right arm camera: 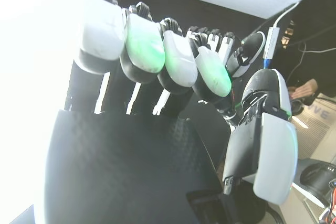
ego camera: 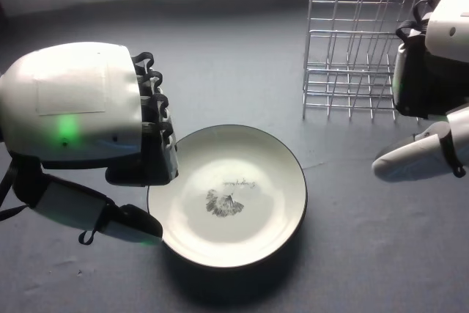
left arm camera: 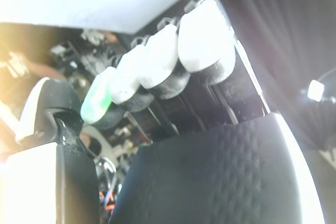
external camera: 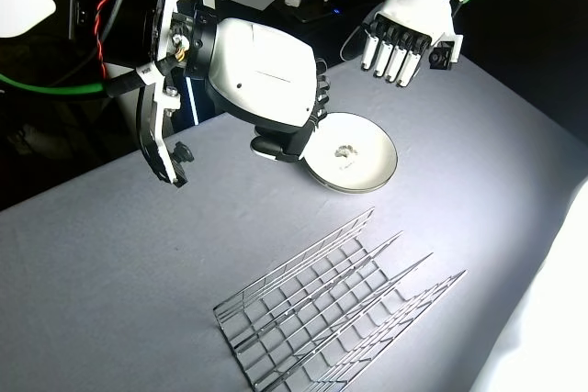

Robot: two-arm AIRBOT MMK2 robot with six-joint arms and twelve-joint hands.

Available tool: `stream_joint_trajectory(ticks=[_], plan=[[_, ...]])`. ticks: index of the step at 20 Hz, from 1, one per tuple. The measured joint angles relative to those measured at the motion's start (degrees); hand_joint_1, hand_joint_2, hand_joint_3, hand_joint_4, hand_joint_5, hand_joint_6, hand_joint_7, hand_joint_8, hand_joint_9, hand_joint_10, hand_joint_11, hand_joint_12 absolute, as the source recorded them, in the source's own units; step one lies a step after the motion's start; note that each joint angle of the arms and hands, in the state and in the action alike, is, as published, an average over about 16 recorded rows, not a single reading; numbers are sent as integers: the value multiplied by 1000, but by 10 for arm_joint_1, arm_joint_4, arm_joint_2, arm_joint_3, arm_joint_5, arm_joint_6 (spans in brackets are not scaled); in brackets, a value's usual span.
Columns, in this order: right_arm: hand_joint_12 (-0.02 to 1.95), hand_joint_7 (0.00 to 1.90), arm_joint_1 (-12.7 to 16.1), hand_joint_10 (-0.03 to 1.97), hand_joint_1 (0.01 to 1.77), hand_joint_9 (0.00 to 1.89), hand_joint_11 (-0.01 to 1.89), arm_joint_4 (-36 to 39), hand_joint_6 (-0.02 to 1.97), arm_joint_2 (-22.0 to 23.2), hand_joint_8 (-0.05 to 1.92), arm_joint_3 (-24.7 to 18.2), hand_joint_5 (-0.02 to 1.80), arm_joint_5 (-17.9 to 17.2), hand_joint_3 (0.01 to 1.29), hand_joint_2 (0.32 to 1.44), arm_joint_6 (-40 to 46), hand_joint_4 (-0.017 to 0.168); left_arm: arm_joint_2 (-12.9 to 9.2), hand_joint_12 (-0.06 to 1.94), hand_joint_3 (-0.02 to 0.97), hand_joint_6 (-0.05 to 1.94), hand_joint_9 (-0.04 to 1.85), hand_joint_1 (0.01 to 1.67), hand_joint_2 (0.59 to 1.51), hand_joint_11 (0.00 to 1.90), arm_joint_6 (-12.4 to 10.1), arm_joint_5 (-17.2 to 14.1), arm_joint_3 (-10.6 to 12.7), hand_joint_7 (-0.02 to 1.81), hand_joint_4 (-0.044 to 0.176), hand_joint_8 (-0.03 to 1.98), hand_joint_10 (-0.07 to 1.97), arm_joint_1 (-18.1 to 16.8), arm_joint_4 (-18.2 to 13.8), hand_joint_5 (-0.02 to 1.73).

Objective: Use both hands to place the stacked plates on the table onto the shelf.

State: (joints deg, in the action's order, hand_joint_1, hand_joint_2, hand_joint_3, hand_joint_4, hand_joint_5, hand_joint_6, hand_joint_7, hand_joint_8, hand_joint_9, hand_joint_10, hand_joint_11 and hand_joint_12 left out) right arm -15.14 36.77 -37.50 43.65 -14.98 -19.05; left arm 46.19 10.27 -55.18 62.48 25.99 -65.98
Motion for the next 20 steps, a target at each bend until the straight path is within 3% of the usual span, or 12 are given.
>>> stream_joint_trajectory(ticks=[8, 13, 20], plan=[[633, 449, -2, 511, 86, 408, 377, 0, 515, -4, 492, 0, 468, 6, 71, 1298, 2, -4, 0, 680, 62, 521, 439, 81, 1183, 397, -21, -5, 3, 426, 3, 515, 527, -6, -24, 412], [291, 145, -8, 56, 29, 106, 52, 0, 61, -7, 44, 0, 165, 8, 21, 1389, 3, -5, 4, 281, 11, 35, 136, 19, 1219, 70, -54, -25, 19, 123, 2, 35, 35, -17, -62, 134], [217, 112, -19, 12, 30, 75, 16, 5, 19, -10, 11, 0, 127, 1, 19, 1386, 5, -5, 27, 252, 9, 7, 112, 17, 1219, 42, -114, -79, 70, 108, 1, 9, 8, -35, -155, 123]])
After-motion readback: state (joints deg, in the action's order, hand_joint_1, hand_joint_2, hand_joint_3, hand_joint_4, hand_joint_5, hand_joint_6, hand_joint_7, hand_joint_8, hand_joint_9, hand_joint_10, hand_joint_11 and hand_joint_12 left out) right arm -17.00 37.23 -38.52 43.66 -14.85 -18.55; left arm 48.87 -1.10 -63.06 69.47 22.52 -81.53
